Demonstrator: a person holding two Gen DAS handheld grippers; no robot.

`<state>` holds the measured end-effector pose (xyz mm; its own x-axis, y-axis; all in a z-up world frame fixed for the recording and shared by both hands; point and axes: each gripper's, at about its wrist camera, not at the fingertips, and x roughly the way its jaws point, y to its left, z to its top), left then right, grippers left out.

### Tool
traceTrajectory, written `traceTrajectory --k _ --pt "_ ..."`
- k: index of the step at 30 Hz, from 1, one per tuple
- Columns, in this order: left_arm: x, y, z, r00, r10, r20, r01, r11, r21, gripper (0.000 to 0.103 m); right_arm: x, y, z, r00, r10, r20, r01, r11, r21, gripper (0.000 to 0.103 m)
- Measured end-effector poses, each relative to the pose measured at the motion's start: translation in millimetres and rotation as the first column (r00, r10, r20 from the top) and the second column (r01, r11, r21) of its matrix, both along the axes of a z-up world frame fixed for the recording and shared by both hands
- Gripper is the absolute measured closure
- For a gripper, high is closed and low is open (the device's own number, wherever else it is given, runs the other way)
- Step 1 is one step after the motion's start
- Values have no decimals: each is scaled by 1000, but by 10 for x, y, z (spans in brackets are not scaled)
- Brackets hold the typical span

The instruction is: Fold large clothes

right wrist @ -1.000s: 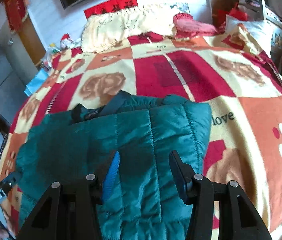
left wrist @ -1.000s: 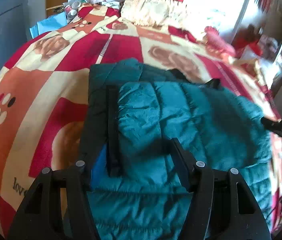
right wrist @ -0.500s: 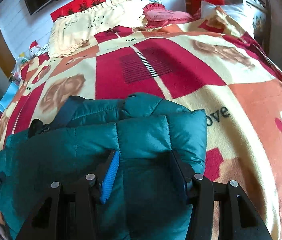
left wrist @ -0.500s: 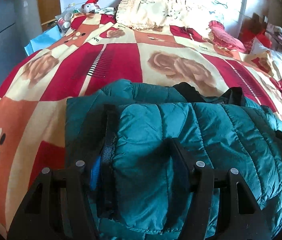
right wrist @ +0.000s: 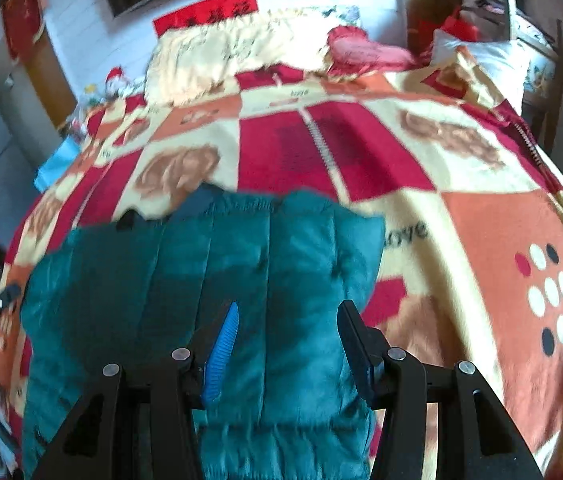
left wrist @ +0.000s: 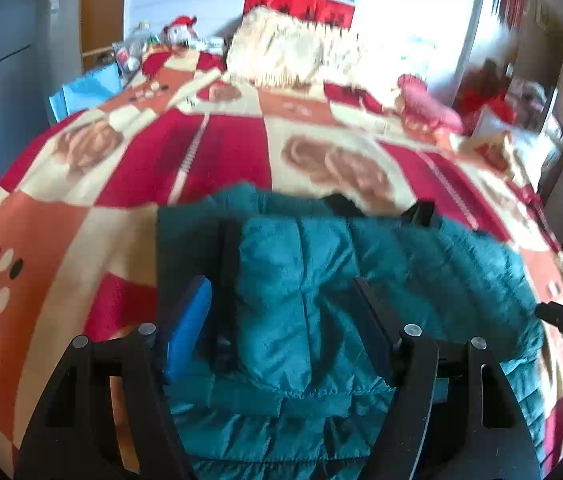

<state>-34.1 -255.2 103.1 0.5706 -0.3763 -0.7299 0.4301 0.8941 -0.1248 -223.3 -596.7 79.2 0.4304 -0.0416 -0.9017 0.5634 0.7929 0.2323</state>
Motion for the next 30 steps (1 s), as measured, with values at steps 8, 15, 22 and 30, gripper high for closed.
traceTrajectory --k 8,15,22,30 --pt "28 -178 -468 998 10 -60 -5 997 77 29 -219 201 -547 988 79 -133 -85 996 -38 54" --pt "75 -106 -447 996 11 -90 -7 999 50 29 -549 18 -158 998 17 -61 -22 997 -79 49" --pt "54 -116 -441 996 27 -86 -23 999 48 29 -700 141 -395 974 74 -215 -115 976 -185 43" --pt "1 -126 -453 997 11 -71 -7 999 52 27 -738 -49 -540 997 -74 -27 73 996 -43 75"
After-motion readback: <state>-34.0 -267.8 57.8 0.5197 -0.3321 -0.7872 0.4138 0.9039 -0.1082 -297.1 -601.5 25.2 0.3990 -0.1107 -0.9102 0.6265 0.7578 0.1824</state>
